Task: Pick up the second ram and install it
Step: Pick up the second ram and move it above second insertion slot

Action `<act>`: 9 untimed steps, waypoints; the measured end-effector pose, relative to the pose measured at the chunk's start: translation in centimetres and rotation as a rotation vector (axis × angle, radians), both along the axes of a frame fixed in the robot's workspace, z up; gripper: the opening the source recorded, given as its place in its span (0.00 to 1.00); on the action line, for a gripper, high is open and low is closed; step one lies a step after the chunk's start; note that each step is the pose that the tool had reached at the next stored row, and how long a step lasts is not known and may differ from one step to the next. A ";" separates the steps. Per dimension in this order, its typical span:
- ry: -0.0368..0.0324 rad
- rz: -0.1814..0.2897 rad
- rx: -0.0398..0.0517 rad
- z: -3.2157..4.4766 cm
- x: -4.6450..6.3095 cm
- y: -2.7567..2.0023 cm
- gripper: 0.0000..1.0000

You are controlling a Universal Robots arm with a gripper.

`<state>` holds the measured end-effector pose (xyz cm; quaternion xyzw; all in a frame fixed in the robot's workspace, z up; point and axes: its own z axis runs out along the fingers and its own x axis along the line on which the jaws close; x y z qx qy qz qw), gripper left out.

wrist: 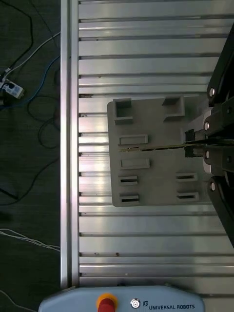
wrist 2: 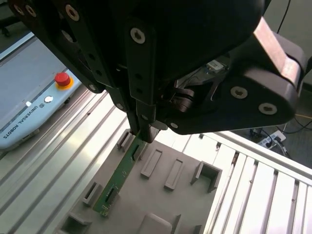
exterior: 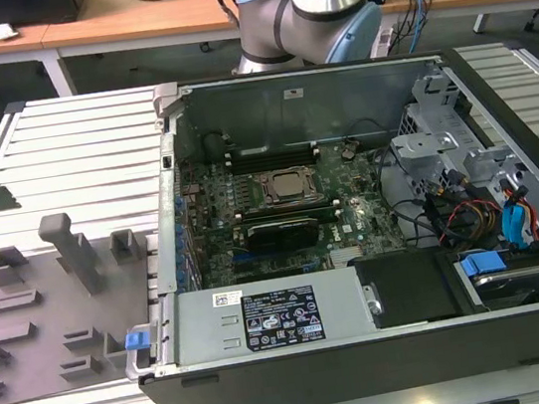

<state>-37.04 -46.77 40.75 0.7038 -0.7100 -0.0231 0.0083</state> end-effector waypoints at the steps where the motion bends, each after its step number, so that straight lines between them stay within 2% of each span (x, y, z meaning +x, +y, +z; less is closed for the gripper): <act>1: 0.0001 0.000 0.0000 0.16 0.0 0.04 0.14; 9: 0.0000 0.000 0.0023 1.77 0.0 0.72 0.14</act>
